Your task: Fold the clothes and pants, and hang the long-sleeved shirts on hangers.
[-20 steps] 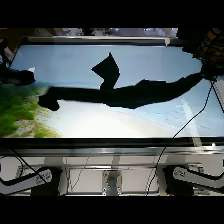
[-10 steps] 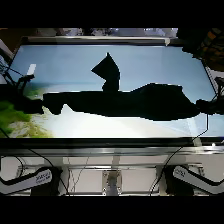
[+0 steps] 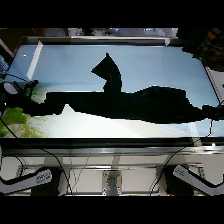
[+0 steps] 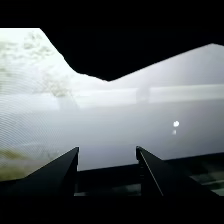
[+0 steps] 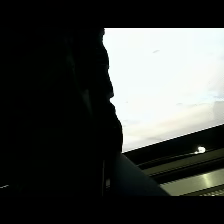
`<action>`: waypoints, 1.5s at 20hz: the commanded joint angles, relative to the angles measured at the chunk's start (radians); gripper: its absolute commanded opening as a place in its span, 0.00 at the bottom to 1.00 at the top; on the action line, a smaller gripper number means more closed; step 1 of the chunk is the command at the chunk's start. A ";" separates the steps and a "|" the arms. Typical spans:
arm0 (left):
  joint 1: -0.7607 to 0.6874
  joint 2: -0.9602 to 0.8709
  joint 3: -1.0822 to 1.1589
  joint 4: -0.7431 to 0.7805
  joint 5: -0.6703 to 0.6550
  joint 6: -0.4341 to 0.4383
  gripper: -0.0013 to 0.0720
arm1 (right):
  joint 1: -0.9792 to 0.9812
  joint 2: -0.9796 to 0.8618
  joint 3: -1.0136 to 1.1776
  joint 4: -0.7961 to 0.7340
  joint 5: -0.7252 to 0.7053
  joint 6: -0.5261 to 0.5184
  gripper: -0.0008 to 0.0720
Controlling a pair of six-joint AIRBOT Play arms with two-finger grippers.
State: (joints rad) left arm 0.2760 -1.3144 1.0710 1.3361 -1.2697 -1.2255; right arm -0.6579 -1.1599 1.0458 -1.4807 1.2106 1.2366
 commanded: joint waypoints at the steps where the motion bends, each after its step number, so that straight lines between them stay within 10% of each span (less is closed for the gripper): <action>1: 0.000 -0.037 -0.016 -0.011 0.146 -0.058 0.58 | -0.005 0.003 -0.002 0.034 -0.004 -0.001 0.04; 13: -0.007 -0.209 -0.016 -0.183 0.381 -0.073 0.58 | -0.005 0.003 -0.002 0.041 0.001 -0.001 0.04; 21: -0.008 -0.210 -0.016 -0.190 0.396 -0.068 0.05 | -0.005 0.003 -0.002 0.045 -0.002 -0.001 0.04; 28: 0.001 -0.208 -0.016 -0.185 0.368 -0.068 0.07 | -0.005 0.003 -0.002 0.045 0.000 -0.001 0.04; 30: 0.017 -0.208 -0.016 -0.186 0.356 -0.070 0.37 | -0.005 0.003 -0.002 0.045 0.000 -0.001 0.04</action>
State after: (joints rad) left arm 0.2798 -1.5230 1.0550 1.1492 -0.8944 -1.2938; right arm -0.6624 -1.1580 1.0439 -1.4361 1.2098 1.2350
